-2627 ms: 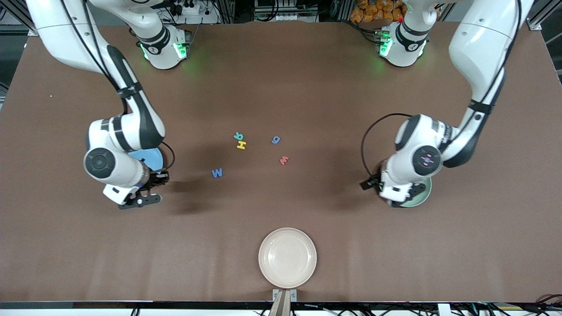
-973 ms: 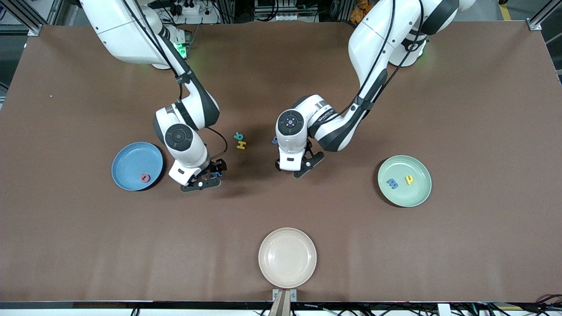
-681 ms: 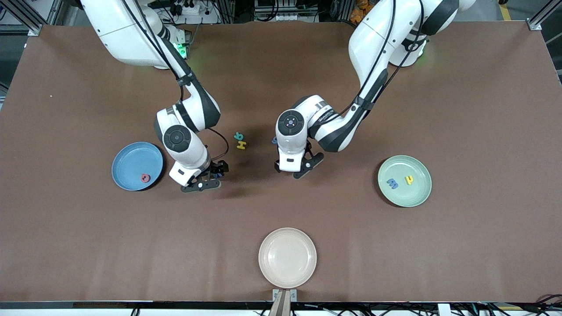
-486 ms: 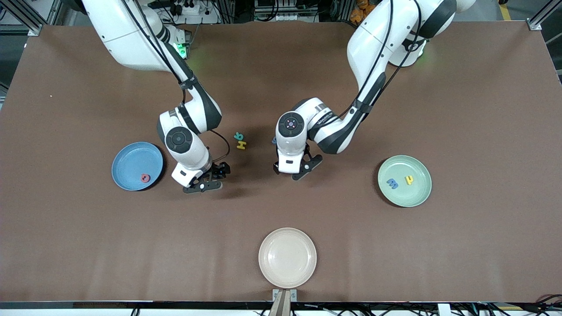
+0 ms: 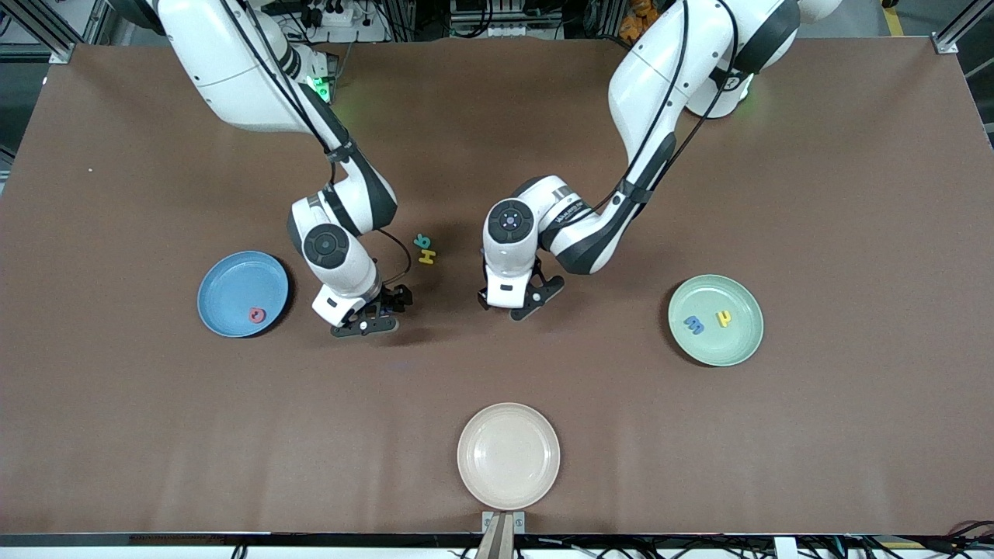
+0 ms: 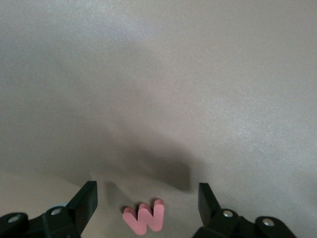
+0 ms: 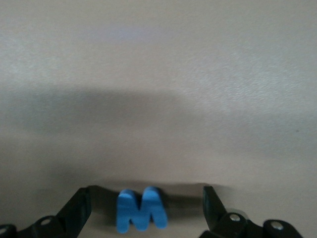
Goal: Sort uppercase to blue plate, lowercase to green plate
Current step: 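Grasp the blue M with the right gripper while the left gripper grasps the pink W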
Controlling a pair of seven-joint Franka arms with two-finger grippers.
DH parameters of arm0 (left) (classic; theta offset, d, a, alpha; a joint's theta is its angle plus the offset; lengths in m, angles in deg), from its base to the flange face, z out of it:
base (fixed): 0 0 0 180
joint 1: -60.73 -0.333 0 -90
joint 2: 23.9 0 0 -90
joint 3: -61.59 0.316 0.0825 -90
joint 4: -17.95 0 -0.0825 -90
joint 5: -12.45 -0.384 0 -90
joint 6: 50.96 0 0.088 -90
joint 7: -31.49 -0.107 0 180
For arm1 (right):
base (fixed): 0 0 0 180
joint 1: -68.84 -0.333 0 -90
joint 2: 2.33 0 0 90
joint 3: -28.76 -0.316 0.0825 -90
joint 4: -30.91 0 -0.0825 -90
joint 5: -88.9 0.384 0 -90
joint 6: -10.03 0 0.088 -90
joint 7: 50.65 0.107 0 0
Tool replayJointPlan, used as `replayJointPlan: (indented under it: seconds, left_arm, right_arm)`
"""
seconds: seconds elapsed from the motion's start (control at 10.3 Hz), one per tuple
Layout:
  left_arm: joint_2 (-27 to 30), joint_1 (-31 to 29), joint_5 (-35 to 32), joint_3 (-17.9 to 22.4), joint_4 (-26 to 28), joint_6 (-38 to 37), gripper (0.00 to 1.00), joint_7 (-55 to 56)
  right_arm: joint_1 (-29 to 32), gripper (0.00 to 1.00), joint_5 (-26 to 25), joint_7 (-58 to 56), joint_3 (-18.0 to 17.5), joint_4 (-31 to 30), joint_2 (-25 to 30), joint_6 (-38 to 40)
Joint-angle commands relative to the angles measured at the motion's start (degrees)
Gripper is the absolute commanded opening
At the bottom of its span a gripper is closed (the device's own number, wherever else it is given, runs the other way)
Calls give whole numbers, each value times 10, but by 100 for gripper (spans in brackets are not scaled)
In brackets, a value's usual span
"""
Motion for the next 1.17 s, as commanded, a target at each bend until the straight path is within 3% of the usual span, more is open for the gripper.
replayJointPlan:
  seconds: [0.0, 0.29, 0.39, 0.49, 0.58, 1.07]
  left_arm:
    - [-13, 8, -15, 5, -17, 2, 87, 19]
    - [-14, 12, -13, 5, -18, 2, 83, 26]
    - [-14, 12, -13, 5, -18, 2, 82, 47]
    - [-14, 13, -13, 5, -18, 2, 82, 50]
    - [-14, 13, -13, 5, -18, 2, 82, 54]
    - [-14, 19, -13, 5, -17, 2, 72, 110]
  right_arm:
    - [-6, 100, 8, 10, 2, -15, 9, -7]
    - [-6, 100, 8, 10, 2, -17, 9, -7]
    - [-5, 65, 8, 10, 2, -18, 10, -6]
    - [-5, 18, 9, 11, 2, -18, 11, -5]
    - [-5, 1, 8, 10, 2, -18, 12, -5]
    - [1, 0, 8, 2, 2, -16, 26, 0]
